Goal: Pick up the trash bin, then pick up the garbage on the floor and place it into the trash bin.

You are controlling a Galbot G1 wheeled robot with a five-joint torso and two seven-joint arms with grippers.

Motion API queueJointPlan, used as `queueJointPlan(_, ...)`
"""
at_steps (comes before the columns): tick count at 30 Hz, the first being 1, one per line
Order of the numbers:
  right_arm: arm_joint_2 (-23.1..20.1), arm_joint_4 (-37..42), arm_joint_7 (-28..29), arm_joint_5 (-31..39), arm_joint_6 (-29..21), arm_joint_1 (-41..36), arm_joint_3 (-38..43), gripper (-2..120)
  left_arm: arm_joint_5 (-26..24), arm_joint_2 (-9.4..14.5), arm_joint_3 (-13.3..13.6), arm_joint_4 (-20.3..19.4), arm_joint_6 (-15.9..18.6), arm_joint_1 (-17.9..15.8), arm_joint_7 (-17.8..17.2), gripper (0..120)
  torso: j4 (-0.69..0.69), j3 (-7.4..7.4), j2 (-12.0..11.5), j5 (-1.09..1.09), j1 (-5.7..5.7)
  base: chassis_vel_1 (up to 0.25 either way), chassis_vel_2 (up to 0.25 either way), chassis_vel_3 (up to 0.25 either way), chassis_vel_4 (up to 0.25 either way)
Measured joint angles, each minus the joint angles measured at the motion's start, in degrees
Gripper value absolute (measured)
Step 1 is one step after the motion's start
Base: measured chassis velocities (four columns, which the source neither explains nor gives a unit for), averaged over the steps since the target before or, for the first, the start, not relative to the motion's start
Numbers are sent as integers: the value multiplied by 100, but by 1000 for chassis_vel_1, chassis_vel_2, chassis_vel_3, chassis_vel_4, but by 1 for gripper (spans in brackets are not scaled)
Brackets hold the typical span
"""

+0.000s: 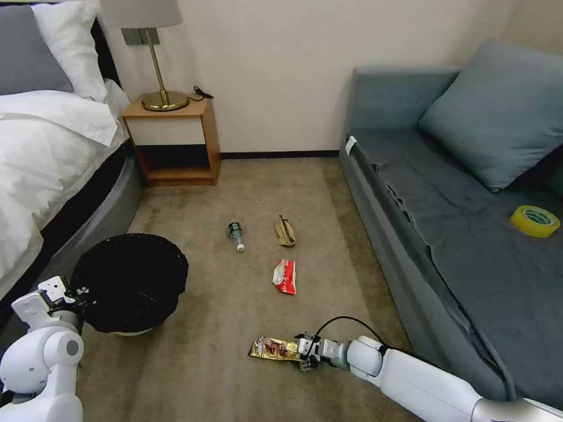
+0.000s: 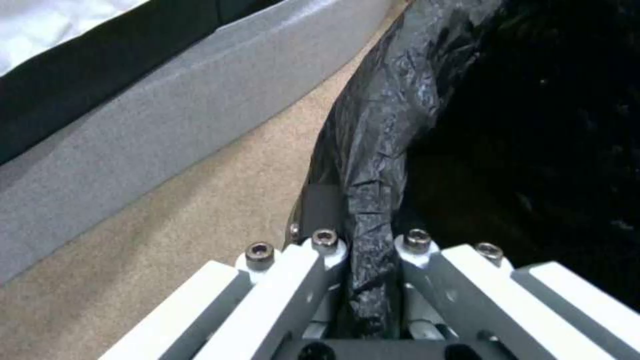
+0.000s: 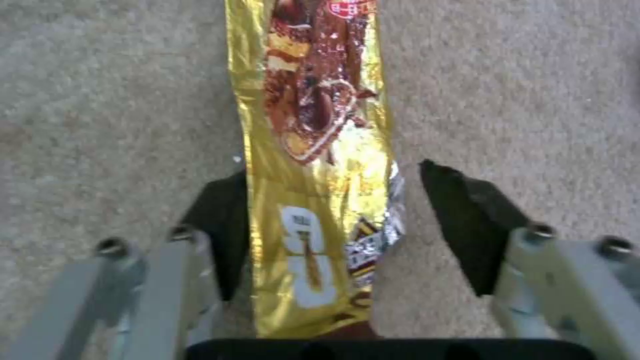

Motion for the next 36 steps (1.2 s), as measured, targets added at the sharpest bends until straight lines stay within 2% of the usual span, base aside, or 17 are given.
queueJointPlan(2,-2,0,-3,0,8,-2,13,51,4,-2,9,0,-1,-2,1,2,0,0,0,1,0,0,0,0,0)
queueJointPlan(3,-2,0,-3,0,8,-2,13,51,4,-2,9,0,-1,-2,1,2,0,0,0,1,0,0,0,0,0)
queueJointPlan(6,-21,9,-12,1,34,-2,20,37,15,-9,20,0,-2,-7,1,2,0,0,0,0,0,0,0,0,0)
queueJointPlan(7,-21,9,-12,1,34,-2,20,37,15,-9,20,0,-2,-7,1,2,0,0,0,0,0,0,0,0,0)
queueJointPlan(11,-21,12,-22,7,49,0,22,17,27,-17,26,8,-10,-17,6,2,0,0,0,0,0,0,0,0,0)
queueJointPlan(12,-21,12,-22,7,49,0,22,17,27,-17,26,8,-10,-17,6,2,0,0,0,0,0,0,0,0,0)
queueJointPlan(14,-10,9,-28,11,67,-2,22,9,28,-17,28,11,-11,-17,10,2,0,0,0,0,0,0,0,0,0)
queueJointPlan(16,-10,9,-28,11,67,-2,22,9,28,-17,28,11,-11,-17,10,2,0,0,0,0,0,0,0,0,0)
queueJointPlan(17,-7,17,-35,26,88,-9,29,1,31,-16,28,14,-12,-15,10,2,0,0,0,0,0,0,0,0,0)
queueJointPlan(26,-144,299,-37,224,162,-18,112,0,31,-14,24,11,-15,24,15,2,0,0,0,0,0,0,0,0,0)
queueJointPlan(31,-445,824,43,552,138,62,232,0,31,5,32,-16,-15,50,15,2,0,0,0,0,0,0,0,0,0)
queueJointPlan(36,-777,1622,221,1183,-28,151,539,0,31,43,95,-52,-15,111,16,2,0,0,0,1,0,0,0,0,0)
